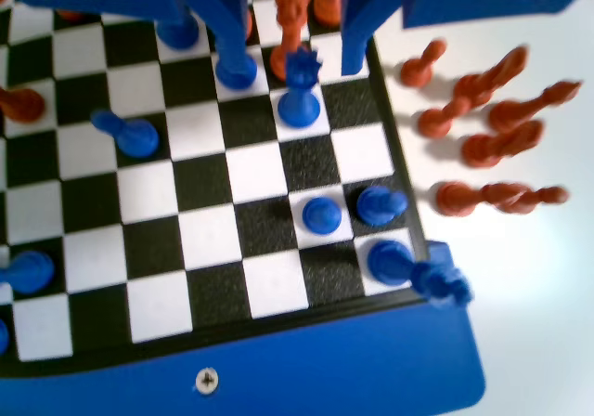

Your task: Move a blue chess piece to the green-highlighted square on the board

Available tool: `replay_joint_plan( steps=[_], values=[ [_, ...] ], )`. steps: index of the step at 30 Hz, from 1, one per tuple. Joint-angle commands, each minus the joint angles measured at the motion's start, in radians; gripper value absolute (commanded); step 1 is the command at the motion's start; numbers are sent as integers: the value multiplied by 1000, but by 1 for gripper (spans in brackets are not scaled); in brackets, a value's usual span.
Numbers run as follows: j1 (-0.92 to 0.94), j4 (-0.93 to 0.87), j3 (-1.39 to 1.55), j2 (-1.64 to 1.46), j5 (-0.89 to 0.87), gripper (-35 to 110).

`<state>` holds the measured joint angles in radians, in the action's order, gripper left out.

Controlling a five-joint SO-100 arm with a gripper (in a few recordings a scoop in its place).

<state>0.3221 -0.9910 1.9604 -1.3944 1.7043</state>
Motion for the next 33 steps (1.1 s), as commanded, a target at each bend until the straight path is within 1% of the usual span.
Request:
replay_joint_plan(
  steps=[1,13,33],
  values=[
    [31,9,5,-12,20,15],
    [46,72,29,17,37,14],
    [35,100,34,28,15,11]
  ],
)
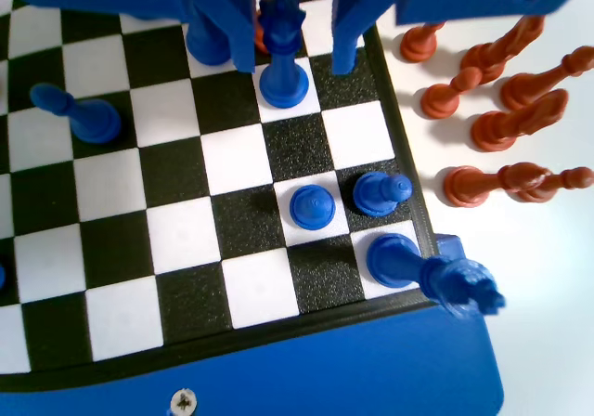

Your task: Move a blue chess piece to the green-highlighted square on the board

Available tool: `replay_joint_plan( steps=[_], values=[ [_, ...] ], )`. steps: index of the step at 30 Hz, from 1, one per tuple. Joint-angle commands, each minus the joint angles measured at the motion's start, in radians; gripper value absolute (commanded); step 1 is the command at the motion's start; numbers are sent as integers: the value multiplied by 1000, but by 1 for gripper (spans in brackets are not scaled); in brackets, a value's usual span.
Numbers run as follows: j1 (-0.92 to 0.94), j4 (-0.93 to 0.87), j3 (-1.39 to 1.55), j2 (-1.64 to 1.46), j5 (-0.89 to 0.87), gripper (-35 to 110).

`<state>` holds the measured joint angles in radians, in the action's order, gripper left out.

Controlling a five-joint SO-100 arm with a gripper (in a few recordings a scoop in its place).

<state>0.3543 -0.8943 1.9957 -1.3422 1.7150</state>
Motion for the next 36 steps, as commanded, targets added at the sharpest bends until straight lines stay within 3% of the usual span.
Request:
replay_joint_plan(
  steps=[1,9,19,36],
  values=[
    [2,3,-2,-25,2,10],
    [-6,18,-6,-25,-17,1],
    [-23,21,-6,-35,-34,1],
    [-155,-175,-28,-167,-124,1]
  ],
)
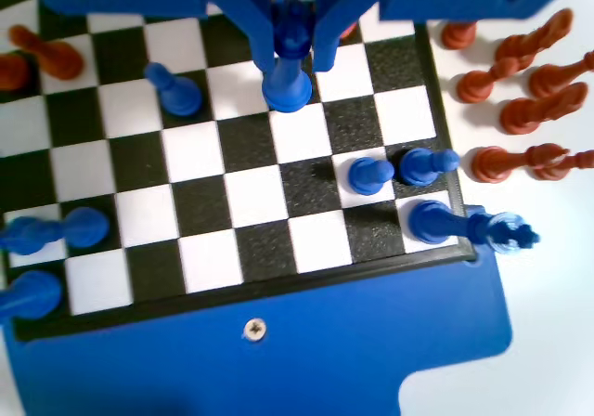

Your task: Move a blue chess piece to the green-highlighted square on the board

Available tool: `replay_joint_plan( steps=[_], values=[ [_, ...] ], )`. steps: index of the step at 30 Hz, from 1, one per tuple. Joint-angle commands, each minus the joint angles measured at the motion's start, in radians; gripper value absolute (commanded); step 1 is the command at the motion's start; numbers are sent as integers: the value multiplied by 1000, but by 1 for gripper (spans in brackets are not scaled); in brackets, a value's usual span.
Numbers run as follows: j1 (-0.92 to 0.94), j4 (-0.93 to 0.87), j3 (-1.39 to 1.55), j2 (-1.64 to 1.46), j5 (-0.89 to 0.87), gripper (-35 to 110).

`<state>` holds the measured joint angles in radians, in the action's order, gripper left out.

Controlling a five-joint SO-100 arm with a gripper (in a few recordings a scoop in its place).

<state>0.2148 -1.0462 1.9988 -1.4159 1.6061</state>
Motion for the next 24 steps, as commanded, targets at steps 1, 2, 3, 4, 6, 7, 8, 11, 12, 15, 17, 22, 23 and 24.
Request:
replay_joint_plan(
  steps=[1,2,3,4,6,7,8,11,12,15,17,22,23,24],
  values=[
    [-23,-23,-31,-94,-23,1],
    [-29,-18,-31,-94,-31,1],
    [-35,-11,-29,-94,-38,1],
    [-41,0,-26,-91,-48,1],
    [-54,23,-23,-75,-61,1],
    [-60,35,-21,-66,-71,1],
    [-66,48,-18,-58,-78,1],
    [-81,74,-6,-44,-94,1],
    [-86,81,-2,-43,-97,1],
    [-100,101,15,-43,-107,1],
    [-107,117,31,-43,-114,1],
    [-118,155,71,-40,-121,1],
    [-118,160,78,-40,-121,1],
    [-120,167,86,-40,-121,1]
  ],
)
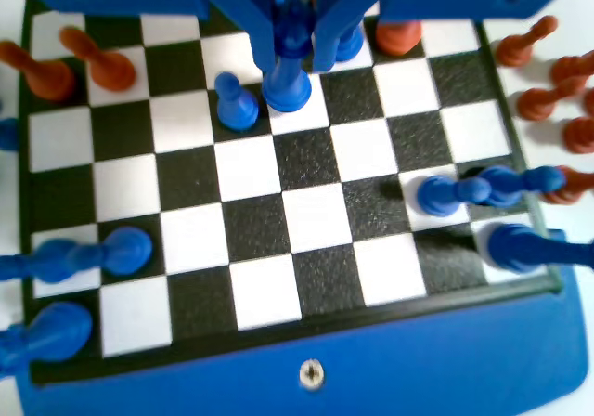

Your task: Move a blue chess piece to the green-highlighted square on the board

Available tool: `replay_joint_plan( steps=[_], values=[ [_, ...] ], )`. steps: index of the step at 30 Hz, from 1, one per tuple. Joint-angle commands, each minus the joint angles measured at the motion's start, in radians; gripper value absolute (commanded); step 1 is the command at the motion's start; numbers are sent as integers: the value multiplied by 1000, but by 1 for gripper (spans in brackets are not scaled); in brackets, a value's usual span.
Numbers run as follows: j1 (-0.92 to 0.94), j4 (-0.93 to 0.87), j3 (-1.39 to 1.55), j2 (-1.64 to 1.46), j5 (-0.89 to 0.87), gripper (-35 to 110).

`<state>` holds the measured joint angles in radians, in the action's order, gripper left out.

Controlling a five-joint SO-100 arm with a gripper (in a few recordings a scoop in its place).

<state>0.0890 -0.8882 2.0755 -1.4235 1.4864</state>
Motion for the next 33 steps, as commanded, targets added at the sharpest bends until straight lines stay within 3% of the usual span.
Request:
replay_joint_plan(
  steps=[1,33],
  values=[
    [6,14,15,-31,-2,1],
    [34,-46,-31,-64,29,15]
  ],
)
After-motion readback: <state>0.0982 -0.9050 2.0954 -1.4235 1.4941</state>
